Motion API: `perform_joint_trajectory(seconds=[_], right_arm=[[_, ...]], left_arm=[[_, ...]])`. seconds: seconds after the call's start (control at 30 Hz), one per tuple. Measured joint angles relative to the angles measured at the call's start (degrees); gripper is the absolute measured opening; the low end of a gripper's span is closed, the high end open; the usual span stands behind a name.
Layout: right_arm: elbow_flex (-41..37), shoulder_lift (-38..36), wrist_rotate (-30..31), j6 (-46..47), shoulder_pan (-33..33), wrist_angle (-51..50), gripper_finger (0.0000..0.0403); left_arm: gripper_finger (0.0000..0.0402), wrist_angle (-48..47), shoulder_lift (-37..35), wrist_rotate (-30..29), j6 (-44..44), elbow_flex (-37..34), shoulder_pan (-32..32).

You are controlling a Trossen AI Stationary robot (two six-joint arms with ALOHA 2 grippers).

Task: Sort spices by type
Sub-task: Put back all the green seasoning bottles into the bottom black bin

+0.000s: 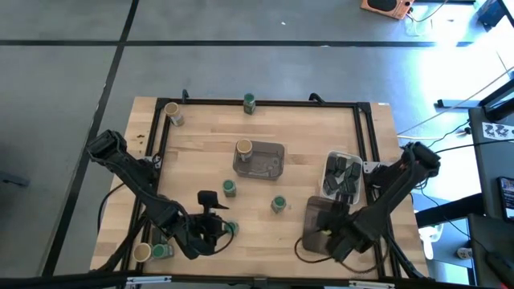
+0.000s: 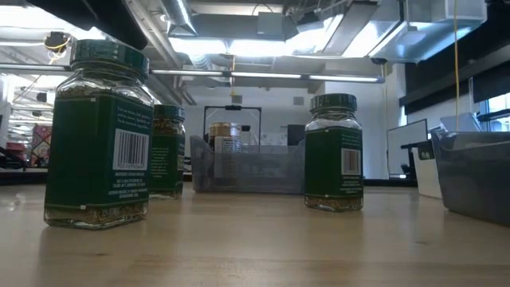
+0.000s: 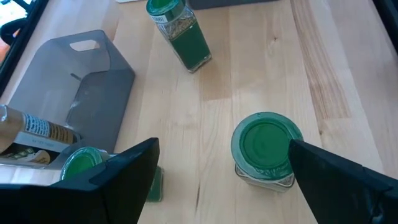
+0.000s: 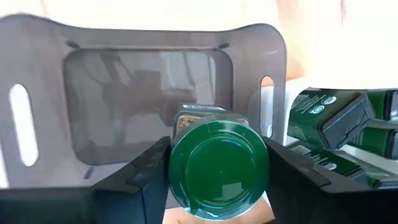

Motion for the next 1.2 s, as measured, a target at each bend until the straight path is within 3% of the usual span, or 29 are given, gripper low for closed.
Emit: perform_joint_trajectory(seconds=[0.37,0.63,0.93,1.2], right_arm=[[-10.7,-3.5,-2.6,1.4,0.0,7.3,0.0208],[-11.5,-3.6,-0.1,1.5,0.0,6.9,0.0208],[-11.4,-3.6,-0.4,3.0,0.0,5.3,0.0320],[-3.3,-3.5,-2.2,4.4,0.0,-1.4,0.0344]], left_arm=[[0.0354,-0.2,0.0,0.0,0.0,0.0,0.0],[0.0354,-0.2,0.0,0.0,0.9,0.0,0.0],[0.0354,-0.2,0.0,0.0,1.0,0.0,0.0],[0.0354,-0.1,0.0,0.0,0.9,0.0,0.0]])
